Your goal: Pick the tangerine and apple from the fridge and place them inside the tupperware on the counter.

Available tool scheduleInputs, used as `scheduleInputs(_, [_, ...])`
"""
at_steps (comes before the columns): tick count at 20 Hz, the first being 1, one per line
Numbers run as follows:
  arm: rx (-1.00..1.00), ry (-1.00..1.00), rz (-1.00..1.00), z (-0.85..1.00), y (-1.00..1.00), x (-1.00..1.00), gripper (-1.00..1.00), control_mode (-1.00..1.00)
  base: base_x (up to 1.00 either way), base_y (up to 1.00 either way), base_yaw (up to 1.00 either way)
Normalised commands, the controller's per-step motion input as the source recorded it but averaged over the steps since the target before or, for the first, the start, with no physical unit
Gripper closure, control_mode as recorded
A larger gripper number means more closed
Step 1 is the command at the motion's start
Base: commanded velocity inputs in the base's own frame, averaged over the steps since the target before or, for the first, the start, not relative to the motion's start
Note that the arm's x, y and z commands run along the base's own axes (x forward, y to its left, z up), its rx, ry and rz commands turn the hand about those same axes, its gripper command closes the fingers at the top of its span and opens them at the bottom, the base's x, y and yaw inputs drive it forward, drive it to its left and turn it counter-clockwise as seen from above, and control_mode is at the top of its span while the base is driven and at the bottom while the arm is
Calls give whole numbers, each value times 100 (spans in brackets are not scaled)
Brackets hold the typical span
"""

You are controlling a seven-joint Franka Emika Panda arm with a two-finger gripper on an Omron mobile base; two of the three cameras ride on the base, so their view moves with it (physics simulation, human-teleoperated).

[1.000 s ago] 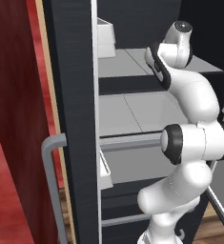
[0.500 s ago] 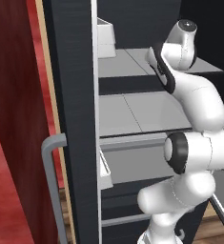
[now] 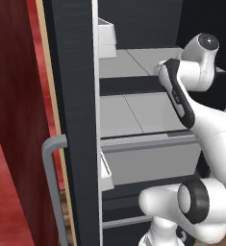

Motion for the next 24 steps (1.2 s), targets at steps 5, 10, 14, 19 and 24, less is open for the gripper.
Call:
scheduleInputs(5, [-9,0,8,0,16,-100,100,-100,0,0,0])
scheduleInputs(10, [-15,8,10,-14,40,-100,100,-100,0,0,0])
scheduleInputs(14, [-15,18,13,-24,34,-100,100,-100,0,0,0])
scheduleInputs(19, [-2,3,3,-6,5,-20,100,100,-80,1,8])
scheduleInputs(24, [0,0,0,0,0,0,100,100,-100,-37,2])
